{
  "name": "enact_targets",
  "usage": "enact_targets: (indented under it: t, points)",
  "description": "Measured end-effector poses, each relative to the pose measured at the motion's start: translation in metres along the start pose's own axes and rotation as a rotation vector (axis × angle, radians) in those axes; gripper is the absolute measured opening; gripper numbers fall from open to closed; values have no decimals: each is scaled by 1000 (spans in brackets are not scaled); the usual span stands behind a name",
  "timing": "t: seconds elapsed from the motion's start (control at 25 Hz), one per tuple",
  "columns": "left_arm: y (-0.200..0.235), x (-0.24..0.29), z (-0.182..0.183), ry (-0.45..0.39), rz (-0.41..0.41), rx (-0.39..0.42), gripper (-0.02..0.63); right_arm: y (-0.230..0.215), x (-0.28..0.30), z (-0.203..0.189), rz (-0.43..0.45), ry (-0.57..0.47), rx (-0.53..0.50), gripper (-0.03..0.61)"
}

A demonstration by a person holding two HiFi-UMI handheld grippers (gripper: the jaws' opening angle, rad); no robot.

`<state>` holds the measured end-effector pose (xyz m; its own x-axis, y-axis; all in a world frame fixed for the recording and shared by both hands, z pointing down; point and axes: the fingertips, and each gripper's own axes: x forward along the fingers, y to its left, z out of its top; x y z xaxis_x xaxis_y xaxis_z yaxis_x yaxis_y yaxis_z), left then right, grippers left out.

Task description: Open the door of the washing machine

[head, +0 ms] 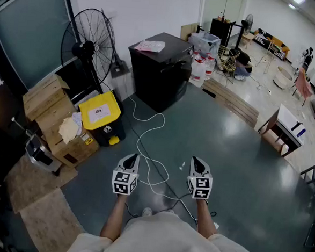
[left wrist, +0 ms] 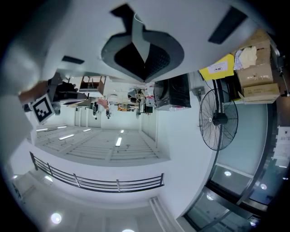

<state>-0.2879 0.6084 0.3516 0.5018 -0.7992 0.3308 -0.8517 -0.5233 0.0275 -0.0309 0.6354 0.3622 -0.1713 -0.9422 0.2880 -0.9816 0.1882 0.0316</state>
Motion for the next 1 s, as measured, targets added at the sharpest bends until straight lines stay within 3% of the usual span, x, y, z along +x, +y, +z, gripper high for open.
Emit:
enact_targets:
  t: [0.4,0.44,0.56,0.64,0.72,1.0]
  points:
    - [-5,6,-1,6,14,-6,8,-8,6,1,18,-41,2,-2]
    - [-7,7,0,7,14,-6,8,-8,7,2,28,-51,12,19]
    - [-12,12,0,8,15,-5,8,-9,11,1,72,-73,30,266]
    - [-17,14,-1,10,19,-5,8,-12,12,-2,82,-71,24,346]
    - [-22,17,0,8,23,-7,8,-17,12,-6,85,-65,20,377]
    - [-44,28,0,8,46,-15,8,-35,15,-13,106,-54,-2,383]
